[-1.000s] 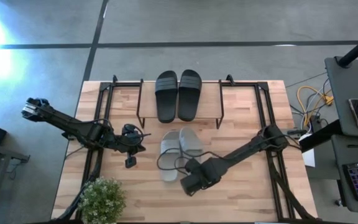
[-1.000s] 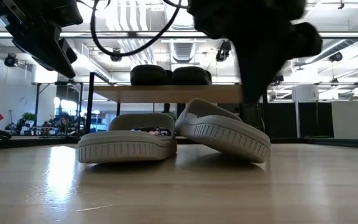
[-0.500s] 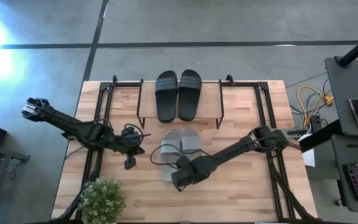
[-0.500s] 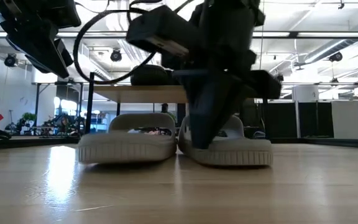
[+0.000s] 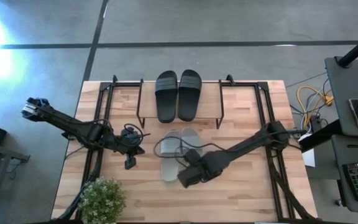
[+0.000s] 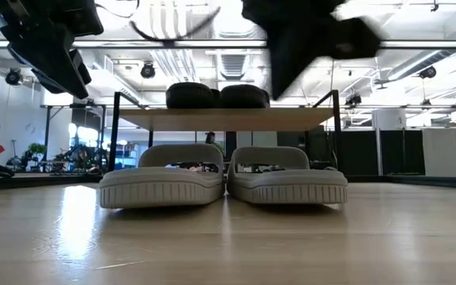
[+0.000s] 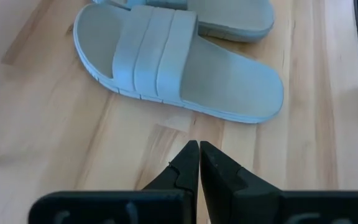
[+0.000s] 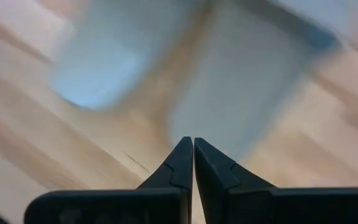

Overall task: Pick and place slides into the shelf
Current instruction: Move the right white slide to the center of the table

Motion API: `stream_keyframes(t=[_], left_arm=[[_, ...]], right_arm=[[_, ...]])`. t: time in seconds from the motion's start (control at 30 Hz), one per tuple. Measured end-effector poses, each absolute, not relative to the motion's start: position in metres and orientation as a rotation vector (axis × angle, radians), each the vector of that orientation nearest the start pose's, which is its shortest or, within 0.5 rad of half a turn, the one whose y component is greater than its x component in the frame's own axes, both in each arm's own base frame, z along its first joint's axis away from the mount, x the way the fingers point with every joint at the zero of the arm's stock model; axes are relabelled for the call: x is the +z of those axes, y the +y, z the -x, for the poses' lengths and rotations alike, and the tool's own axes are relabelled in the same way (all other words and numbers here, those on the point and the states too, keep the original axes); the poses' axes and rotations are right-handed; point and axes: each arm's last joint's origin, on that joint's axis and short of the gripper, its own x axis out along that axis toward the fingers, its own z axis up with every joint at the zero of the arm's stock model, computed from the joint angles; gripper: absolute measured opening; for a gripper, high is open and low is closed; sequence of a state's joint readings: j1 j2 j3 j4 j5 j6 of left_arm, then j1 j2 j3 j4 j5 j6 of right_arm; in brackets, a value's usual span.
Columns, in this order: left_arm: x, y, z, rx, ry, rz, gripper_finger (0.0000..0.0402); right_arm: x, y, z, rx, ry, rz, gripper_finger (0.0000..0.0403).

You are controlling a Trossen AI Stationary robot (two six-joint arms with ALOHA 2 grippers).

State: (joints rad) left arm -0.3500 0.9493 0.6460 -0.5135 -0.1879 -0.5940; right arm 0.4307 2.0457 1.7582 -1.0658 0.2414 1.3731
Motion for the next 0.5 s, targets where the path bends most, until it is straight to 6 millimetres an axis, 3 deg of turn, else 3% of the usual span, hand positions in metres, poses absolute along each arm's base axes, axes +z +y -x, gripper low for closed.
stream_keyframes(t=[0.17,0.37,0.5], left_arm=[[0.224,-0.059,-0.175,0.125,0.83,0.432,0.0],[0.205,-0.066,-0.182,0.072,0.883,0.512,0.0],[0.194,-0.073,-0.19,0.026,0.88,0.524,0.0]], right_arm=[[0.218,0.174,-0.354,-0.846,1.319,-0.839,0.0008],[0.187,0.186,-0.348,-0.857,1.313,-0.97,0.0008],[0.173,0.181,-0.349,-0.87,1.246,-0.968,0.0008]])
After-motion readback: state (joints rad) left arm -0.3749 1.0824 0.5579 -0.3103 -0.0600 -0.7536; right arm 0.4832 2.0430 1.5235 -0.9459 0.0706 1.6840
